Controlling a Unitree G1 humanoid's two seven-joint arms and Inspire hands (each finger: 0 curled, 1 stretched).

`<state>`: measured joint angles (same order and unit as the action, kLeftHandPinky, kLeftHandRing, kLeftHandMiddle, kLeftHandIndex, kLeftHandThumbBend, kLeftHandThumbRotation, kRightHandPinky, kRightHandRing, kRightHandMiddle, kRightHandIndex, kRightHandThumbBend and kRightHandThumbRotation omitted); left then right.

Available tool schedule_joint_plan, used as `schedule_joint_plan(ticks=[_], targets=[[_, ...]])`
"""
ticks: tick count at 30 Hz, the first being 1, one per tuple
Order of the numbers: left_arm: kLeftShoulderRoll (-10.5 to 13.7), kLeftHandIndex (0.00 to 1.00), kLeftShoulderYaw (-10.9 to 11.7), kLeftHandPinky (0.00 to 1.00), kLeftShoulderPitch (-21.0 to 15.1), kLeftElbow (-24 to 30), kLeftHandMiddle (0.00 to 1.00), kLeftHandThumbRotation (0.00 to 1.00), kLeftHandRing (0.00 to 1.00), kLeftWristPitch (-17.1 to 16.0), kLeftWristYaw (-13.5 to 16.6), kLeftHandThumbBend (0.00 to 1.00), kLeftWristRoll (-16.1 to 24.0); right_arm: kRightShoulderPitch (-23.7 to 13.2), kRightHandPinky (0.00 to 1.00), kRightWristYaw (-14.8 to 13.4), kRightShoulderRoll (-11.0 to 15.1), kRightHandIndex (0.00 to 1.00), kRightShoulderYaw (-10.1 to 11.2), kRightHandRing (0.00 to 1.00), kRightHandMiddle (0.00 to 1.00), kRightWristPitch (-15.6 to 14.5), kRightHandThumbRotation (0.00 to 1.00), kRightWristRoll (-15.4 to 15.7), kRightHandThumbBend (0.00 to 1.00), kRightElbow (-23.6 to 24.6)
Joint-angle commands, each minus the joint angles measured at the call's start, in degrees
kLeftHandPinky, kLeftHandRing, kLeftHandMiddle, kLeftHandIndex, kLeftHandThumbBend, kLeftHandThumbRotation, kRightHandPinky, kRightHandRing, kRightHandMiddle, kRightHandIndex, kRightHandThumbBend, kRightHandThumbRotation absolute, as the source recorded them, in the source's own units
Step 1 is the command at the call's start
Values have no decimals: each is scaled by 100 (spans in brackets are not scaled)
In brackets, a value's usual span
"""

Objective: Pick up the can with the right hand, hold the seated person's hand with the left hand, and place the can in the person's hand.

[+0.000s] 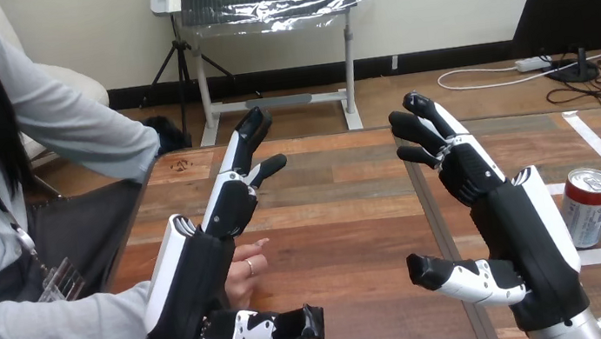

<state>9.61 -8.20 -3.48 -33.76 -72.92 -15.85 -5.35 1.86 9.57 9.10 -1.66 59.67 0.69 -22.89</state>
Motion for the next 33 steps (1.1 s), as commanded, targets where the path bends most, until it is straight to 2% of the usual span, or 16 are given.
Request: schedule_joint_plan(ticks=[1, 8, 17, 26, 33], targets=[[-36, 100, 61, 89, -374, 53, 100, 67, 100, 11, -20, 100, -114, -266, 84, -87, -17, 94, 109, 90, 91, 96, 67, 6, 100, 23], [-19, 100, 30, 90, -364, 89, 100, 66, 100, 83, -89, 100, -210, -266, 84, -195, -44, 94, 178, 89, 90, 62, 67, 104, 100, 57], [-37, 100, 66, 91, -381, 57, 100, 64, 100, 72, -128, 100, -214, -470, 83, -344, -8, 92, 349, 87, 91, 201, 64, -14, 100, -91], [-60, 100, 113, 91, -387, 53, 100, 64, 100, 67, -110, 100, -143, -730, 83, -583, 115, 93, 753, 88, 91, 222, 62, -99, 100, -203], [-67, 100, 77, 91, -377, 68, 100, 64, 100, 62, -146, 100, -220, -911, 86, -647, 256, 93, 987, 89, 91, 252, 61, -205, 100, -311]])
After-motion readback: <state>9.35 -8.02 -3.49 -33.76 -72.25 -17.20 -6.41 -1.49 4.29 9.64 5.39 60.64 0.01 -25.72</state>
